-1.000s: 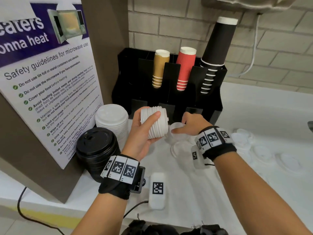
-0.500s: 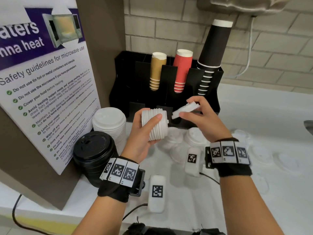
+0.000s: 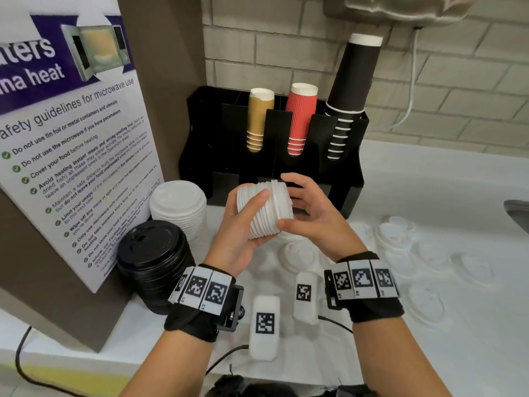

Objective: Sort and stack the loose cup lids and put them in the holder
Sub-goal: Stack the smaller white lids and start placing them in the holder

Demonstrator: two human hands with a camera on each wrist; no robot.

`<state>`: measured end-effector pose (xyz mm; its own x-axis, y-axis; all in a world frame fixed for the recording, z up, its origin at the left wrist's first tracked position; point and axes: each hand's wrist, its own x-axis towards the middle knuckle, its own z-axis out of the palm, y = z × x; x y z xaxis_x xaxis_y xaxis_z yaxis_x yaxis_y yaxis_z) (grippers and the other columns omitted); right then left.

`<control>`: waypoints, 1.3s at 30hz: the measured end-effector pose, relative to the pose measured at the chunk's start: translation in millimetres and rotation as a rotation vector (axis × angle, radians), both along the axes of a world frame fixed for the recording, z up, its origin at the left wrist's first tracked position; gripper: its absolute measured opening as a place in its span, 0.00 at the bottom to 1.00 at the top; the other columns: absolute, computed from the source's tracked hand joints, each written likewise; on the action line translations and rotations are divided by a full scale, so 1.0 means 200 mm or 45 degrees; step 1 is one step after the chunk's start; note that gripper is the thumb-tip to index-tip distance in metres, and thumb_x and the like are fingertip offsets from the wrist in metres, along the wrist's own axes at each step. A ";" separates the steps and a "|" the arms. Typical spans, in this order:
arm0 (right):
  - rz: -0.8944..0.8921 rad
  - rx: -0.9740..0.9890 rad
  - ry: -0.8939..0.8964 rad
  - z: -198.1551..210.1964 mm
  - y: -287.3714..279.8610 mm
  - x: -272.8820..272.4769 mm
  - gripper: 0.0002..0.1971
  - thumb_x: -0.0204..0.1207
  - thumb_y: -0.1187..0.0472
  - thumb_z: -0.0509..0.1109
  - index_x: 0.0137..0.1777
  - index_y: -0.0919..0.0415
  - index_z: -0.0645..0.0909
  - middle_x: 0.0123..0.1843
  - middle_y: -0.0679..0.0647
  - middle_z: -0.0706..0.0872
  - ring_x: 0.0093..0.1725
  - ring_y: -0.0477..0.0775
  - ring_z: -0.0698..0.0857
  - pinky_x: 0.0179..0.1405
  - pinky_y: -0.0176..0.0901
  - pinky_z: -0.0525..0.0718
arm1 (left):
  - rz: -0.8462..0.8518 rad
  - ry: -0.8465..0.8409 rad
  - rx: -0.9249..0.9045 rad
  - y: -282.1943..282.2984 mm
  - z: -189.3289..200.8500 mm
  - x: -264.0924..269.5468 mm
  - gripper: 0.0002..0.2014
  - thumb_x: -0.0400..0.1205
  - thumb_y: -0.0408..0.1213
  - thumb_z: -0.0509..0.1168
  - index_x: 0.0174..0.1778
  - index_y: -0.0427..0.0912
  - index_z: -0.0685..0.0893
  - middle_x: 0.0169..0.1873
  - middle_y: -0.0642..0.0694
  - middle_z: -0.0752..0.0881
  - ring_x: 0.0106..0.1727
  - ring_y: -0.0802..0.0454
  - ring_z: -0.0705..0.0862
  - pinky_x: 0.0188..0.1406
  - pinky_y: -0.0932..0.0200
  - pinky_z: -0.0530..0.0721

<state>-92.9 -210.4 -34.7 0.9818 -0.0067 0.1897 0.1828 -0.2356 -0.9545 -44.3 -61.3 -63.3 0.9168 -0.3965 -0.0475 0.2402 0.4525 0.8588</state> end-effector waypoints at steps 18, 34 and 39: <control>-0.113 -0.083 0.038 -0.01 -0.14 0.09 0.22 0.75 0.43 0.68 0.69 0.41 0.75 0.60 0.37 0.83 0.62 0.33 0.81 0.59 0.30 0.82 | 0.094 0.030 -0.002 -0.03 -0.02 0.00 0.31 0.68 0.46 0.76 0.67 0.52 0.75 0.67 0.44 0.80 0.65 0.44 0.83 0.46 0.48 0.89; 0.043 -1.688 0.615 -0.21 -0.08 0.47 0.29 0.74 0.47 0.72 0.70 0.60 0.69 0.61 0.59 0.81 0.59 0.60 0.82 0.53 0.51 0.84 | 0.187 0.020 0.005 0.01 0.00 0.03 0.29 0.68 0.45 0.73 0.65 0.54 0.75 0.66 0.47 0.80 0.65 0.45 0.82 0.51 0.45 0.89; 0.007 -1.070 0.544 -0.05 -0.18 0.38 0.24 0.75 0.48 0.70 0.66 0.51 0.66 0.55 0.54 0.80 0.52 0.55 0.83 0.49 0.47 0.83 | 0.187 0.016 0.025 0.03 -0.01 0.03 0.27 0.68 0.46 0.74 0.64 0.55 0.75 0.65 0.47 0.80 0.66 0.45 0.82 0.48 0.47 0.89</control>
<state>-17.4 -246.4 -44.7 0.9690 -0.0262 -0.2456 -0.1400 -0.8777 -0.4584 -38.5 -56.0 -64.6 0.9641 -0.2572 -0.0660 0.1837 0.4668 0.8651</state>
